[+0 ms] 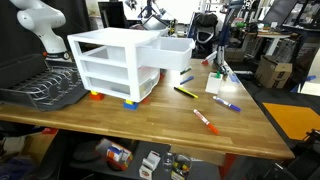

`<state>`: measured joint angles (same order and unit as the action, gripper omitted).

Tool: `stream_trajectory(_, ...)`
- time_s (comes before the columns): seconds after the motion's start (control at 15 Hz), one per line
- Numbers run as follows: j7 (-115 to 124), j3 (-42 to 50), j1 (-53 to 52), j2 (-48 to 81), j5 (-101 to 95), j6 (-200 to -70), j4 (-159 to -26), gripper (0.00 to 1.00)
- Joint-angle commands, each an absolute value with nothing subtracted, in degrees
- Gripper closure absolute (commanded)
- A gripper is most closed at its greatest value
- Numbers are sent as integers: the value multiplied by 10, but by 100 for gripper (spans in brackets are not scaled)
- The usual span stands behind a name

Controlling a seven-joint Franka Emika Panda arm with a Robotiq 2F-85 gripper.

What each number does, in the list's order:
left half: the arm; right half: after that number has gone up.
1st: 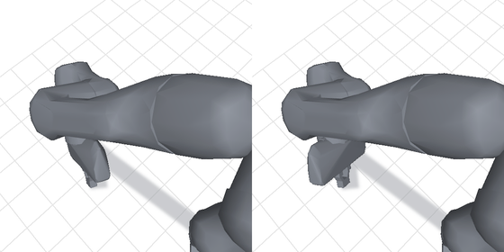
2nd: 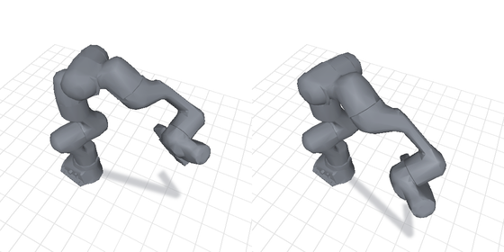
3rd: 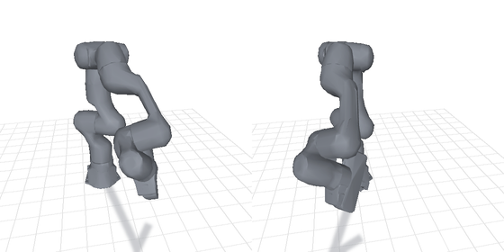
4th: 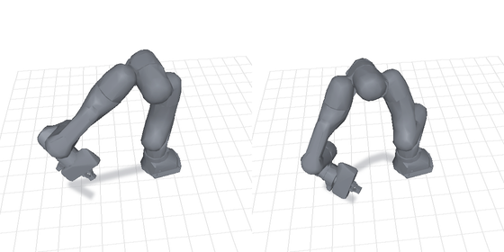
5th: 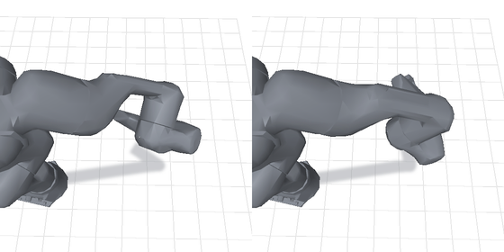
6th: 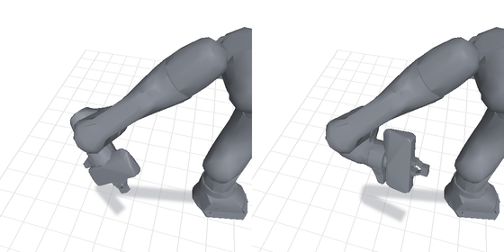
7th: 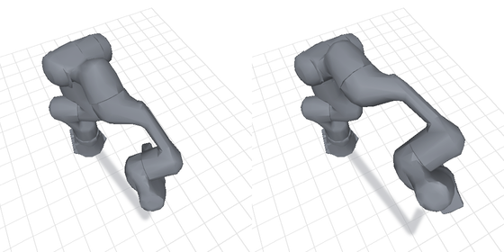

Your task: Close the top drawer of the cabinet on the table

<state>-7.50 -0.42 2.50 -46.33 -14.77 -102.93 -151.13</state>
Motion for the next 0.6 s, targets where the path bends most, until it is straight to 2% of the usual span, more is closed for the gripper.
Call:
stream_trajectory(0.0, -70, 3, 16, -463, -153, -1026, -1510, 0)
stream_trajectory(0.2, -82, 11, -1, -453, -128, -1032, -1512, 0)
stream_trajectory(0.53, -72, 25, -30, -385, -46, -1136, -1519, 0)
